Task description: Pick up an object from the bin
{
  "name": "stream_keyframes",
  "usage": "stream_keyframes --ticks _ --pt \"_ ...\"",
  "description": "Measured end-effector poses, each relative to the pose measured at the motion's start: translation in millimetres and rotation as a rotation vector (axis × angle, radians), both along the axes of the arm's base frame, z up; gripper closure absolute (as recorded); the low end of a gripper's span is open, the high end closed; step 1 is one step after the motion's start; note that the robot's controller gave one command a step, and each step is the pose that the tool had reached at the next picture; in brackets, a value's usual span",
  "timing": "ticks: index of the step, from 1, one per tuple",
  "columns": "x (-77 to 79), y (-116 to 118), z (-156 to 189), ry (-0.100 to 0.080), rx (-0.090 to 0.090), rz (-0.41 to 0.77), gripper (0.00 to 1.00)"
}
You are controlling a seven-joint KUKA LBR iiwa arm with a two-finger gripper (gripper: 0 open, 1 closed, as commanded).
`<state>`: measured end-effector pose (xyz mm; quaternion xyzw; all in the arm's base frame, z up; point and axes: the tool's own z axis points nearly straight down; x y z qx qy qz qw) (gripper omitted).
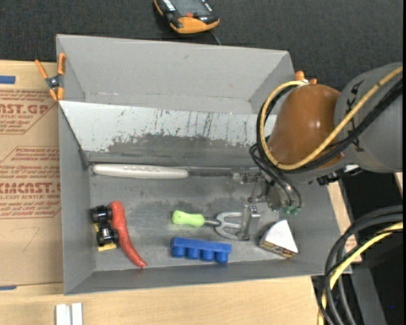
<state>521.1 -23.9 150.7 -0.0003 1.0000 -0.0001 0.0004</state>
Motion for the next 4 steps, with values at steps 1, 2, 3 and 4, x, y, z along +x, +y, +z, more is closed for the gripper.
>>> stream_keyframes --ticks 1,2,3,4 --pt "0.0 0.0 0.0 0.0 0.0 0.0 0.0" --pt "-15.0 -21.3 -59.4 -0.005 -0.001 0.172 0.0" --pt "-21.3 -29.7 -81.1 -0.001 0.0 0.233 0.0" --pt "-23.1 -39.1 -80.6 0.0 0.0 0.244 0.0"
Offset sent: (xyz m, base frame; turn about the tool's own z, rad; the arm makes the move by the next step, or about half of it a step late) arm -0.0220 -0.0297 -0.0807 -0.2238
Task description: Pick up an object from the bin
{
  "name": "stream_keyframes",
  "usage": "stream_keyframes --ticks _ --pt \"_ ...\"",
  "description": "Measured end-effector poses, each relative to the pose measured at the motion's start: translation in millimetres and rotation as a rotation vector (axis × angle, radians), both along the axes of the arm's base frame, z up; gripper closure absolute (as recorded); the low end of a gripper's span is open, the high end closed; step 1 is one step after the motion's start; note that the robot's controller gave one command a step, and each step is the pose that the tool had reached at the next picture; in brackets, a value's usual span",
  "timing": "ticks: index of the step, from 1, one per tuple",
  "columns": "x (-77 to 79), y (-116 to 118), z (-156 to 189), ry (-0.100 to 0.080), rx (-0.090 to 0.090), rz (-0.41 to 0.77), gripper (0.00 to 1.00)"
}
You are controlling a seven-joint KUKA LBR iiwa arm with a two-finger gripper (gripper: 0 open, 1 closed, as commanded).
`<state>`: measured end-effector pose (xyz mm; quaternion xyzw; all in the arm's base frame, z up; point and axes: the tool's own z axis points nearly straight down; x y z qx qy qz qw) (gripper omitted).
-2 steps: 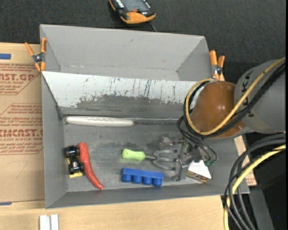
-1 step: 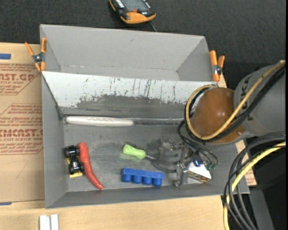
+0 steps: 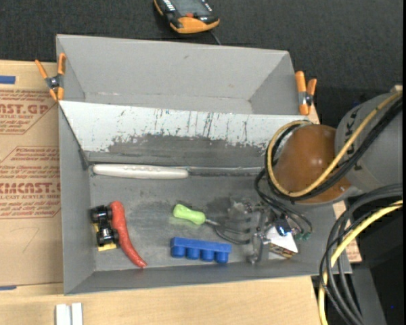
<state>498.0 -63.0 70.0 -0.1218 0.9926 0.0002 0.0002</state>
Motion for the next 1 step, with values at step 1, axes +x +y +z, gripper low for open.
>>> stream_keyframes --ticks 1 --pt "-1.5 26.1 -0.6 0.002 0.001 -0.415 0.0"
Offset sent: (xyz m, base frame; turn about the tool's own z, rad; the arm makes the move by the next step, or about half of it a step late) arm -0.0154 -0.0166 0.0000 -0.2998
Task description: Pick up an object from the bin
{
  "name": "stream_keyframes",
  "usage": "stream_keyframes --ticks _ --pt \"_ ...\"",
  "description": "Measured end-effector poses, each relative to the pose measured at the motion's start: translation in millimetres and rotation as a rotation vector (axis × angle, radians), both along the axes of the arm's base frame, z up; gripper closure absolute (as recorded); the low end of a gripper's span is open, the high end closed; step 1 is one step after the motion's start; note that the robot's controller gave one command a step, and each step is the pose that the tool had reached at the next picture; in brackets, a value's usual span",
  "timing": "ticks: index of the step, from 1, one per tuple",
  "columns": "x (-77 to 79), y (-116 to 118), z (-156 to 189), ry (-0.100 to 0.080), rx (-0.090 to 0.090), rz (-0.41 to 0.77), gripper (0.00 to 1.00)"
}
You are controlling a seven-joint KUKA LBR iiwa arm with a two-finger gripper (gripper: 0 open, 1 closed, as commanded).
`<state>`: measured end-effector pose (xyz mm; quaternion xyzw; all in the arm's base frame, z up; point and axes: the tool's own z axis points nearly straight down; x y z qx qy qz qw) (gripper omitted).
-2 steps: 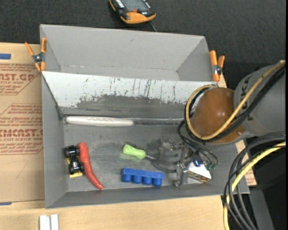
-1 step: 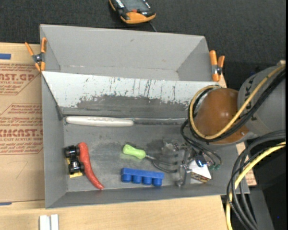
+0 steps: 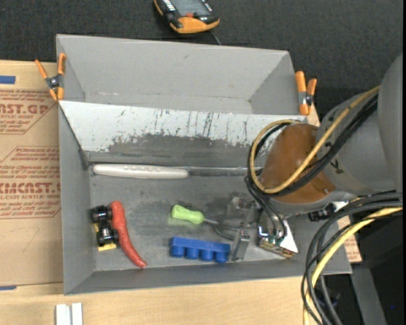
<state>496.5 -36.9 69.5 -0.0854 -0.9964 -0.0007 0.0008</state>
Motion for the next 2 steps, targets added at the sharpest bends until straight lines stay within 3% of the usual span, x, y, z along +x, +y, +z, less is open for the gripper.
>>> stream_keyframes --ticks 1,2 --pt "-5.3 -12.8 0.0 -0.001 -0.001 0.036 0.0" --pt "-9.2 6.9 0.8 -0.003 0.001 -0.019 0.0"
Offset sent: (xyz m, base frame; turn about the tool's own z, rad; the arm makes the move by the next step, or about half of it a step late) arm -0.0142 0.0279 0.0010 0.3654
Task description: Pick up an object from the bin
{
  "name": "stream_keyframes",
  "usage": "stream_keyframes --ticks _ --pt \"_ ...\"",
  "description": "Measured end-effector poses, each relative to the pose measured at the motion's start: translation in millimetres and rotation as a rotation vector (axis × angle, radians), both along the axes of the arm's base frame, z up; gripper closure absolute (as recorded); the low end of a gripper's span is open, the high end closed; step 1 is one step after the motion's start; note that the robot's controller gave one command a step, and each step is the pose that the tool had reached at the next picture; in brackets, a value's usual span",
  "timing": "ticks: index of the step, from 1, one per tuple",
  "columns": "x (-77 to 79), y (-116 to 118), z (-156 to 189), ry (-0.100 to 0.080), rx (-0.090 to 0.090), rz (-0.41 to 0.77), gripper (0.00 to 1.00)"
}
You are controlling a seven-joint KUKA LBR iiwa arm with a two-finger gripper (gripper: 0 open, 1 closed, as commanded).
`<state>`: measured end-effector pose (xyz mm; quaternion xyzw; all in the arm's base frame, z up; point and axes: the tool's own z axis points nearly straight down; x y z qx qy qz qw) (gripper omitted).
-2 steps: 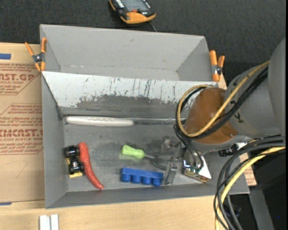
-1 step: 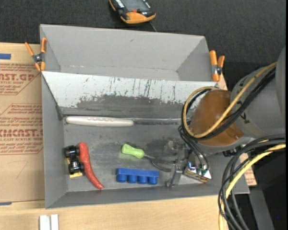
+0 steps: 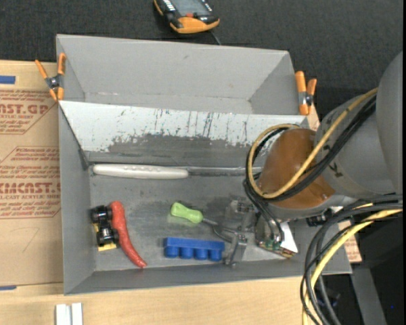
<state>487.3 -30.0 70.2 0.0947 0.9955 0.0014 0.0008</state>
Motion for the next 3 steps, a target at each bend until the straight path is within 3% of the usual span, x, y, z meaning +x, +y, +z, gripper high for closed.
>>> stream_keyframes --ticks 1,2,3 --pt "-1.3 -16.4 -0.3 -0.001 -0.002 0.02 0.0" --pt "-4.4 13.7 0.4 -0.006 0.001 -0.027 0.0" --pt "-3.9 -20.6 0.5 -0.014 -0.002 0.091 0.0"
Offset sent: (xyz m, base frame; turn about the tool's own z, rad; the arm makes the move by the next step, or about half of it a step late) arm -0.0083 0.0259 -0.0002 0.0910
